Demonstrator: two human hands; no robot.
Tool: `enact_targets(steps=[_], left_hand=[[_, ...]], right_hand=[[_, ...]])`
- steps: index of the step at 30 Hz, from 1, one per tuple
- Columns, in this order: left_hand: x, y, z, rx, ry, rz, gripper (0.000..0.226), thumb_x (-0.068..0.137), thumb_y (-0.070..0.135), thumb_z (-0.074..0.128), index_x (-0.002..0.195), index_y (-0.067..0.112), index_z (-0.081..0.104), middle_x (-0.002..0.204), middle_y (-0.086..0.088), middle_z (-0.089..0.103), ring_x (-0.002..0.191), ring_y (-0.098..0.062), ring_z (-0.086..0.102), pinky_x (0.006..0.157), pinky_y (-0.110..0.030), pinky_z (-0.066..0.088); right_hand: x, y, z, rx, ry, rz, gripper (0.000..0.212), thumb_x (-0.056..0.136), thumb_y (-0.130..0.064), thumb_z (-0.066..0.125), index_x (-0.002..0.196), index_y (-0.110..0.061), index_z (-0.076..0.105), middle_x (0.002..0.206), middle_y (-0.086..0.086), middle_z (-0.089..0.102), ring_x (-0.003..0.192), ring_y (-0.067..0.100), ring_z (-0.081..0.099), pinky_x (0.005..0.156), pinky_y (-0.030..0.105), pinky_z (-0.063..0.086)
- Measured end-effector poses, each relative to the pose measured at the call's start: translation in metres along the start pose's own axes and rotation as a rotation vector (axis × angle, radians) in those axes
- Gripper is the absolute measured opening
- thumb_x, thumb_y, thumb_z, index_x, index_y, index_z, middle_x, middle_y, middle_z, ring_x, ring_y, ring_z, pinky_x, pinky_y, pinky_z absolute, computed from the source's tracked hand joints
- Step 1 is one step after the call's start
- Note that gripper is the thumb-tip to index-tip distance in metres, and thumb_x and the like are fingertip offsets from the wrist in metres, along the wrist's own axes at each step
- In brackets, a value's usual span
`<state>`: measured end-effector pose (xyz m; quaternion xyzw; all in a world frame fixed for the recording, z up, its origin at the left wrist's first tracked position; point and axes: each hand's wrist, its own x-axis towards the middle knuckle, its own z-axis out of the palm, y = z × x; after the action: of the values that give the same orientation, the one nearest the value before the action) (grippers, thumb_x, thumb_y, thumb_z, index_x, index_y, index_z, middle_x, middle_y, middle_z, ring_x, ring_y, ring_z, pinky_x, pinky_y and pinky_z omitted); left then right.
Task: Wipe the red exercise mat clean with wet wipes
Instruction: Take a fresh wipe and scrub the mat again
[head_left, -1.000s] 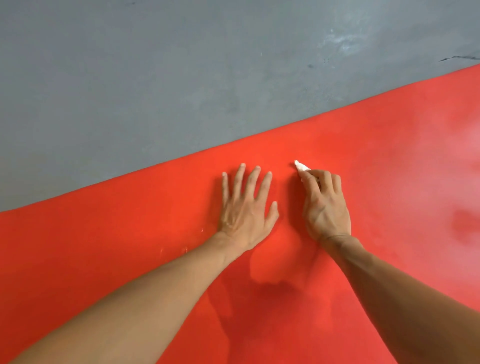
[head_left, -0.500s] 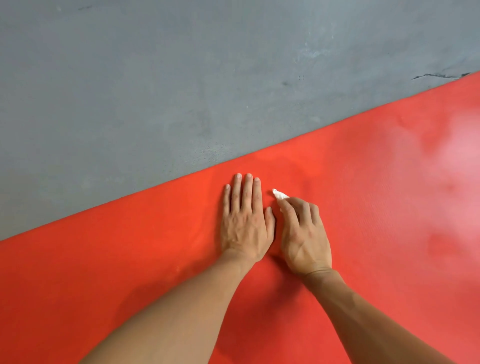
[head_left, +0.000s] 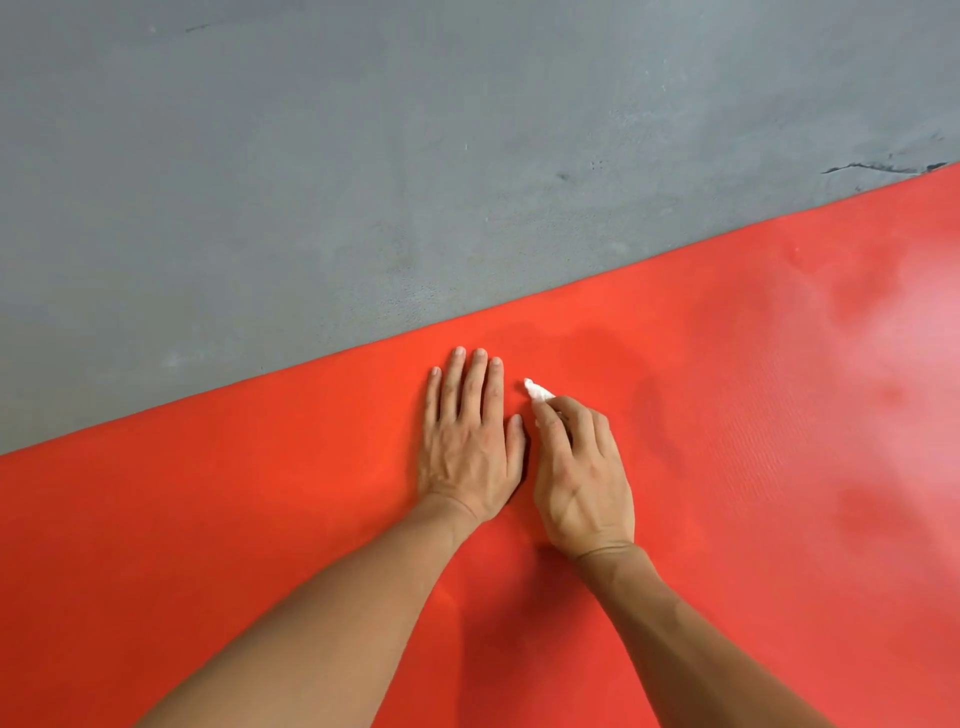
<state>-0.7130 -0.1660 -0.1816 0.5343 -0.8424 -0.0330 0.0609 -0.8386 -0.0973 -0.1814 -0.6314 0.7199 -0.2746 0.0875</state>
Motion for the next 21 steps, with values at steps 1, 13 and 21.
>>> enact_targets(steps=[1, 13, 21], left_hand=[[0.001, 0.000, 0.001, -0.003, 0.008, -0.001, 0.065, 0.100, 0.037, 0.041, 0.156, 0.005, 0.042, 0.164, -0.015, 0.038, 0.158, -0.034, 0.024, 0.126, -0.057, 0.023], [-0.003, -0.003, 0.003, -0.036, 0.027, -0.045, 0.069, 0.099, 0.041, 0.041, 0.159, 0.009, 0.038, 0.165, -0.009, 0.039, 0.159, -0.027, 0.023, 0.128, -0.051, 0.020], [-0.001, -0.003, 0.000, -0.030, 0.026, -0.037, 0.069, 0.096, 0.041, 0.044, 0.157, 0.008, 0.042, 0.164, -0.010, 0.040, 0.158, -0.028, 0.023, 0.127, -0.052, 0.021]], right_hand=[[0.001, 0.000, -0.001, 0.013, 0.002, 0.007, 0.043, 0.111, -0.027, 0.034, 0.141, -0.006, 0.058, 0.129, 0.011, 0.058, 0.111, 0.030, 0.055, 0.103, 0.040, 0.046], [0.067, 0.001, 0.012, 0.056, -0.126, -0.218, 0.044, 0.098, -0.018, 0.038, 0.130, -0.003, 0.063, 0.100, 0.010, 0.054, 0.091, 0.028, 0.047, 0.077, 0.042, 0.051], [0.151, 0.076, -0.012, -0.024, 0.015, 0.118, 0.029, 0.105, -0.014, 0.049, 0.126, -0.003, 0.065, 0.107, 0.013, 0.055, 0.103, 0.028, 0.045, 0.091, 0.042, 0.046]])
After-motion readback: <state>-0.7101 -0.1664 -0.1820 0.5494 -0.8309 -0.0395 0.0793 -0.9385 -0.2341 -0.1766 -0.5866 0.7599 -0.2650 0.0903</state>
